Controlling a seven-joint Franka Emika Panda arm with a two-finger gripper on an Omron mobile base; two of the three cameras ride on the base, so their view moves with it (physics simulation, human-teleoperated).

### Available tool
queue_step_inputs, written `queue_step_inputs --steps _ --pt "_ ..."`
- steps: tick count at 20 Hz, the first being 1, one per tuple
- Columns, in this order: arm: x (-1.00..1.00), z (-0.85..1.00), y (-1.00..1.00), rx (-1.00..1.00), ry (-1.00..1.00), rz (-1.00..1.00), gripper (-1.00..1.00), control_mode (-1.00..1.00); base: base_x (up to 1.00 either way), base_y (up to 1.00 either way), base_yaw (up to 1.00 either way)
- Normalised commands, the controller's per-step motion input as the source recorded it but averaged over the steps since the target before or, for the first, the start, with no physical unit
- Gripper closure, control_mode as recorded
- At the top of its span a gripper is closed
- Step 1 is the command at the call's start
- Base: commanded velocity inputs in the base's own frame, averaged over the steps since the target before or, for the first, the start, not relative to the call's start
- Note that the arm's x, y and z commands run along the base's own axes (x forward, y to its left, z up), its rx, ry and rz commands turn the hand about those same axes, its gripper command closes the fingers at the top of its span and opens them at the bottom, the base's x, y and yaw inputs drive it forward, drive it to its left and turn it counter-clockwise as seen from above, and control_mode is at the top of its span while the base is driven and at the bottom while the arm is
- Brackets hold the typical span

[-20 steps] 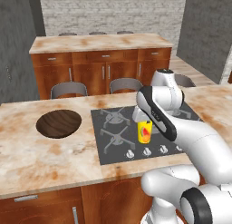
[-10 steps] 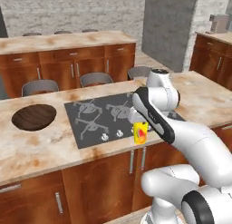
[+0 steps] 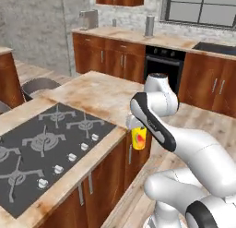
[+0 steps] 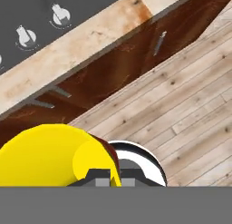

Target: Pick the cup and bowl from the counter and place them on the counter next to the sink.

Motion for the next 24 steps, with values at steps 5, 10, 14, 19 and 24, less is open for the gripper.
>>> queue_step_inputs --steps 5,10,14,19,24 --pt "0.00 0.00 0.00 0.00 0.00 0.00 1.00 1.00 0.00 0.00 -0.97" --pt "0.00 0.00 0.00 0.00 0.00 0.00 1.00 1.00 0.16 0.02 -0.90" --pt "0.00 0.00 0.00 0.00 0.00 0.00 1.00 1.00 1.00 0.16 -0.29" --pt "0.00 0.00 0.00 0.00 0.00 0.00 1.00 1.00 1.00 -0.17 -0.01" --pt "0.00 0.00 0.00 0.00 0.00 0.00 1.00 1.00 1.00 -0.36 0.00"
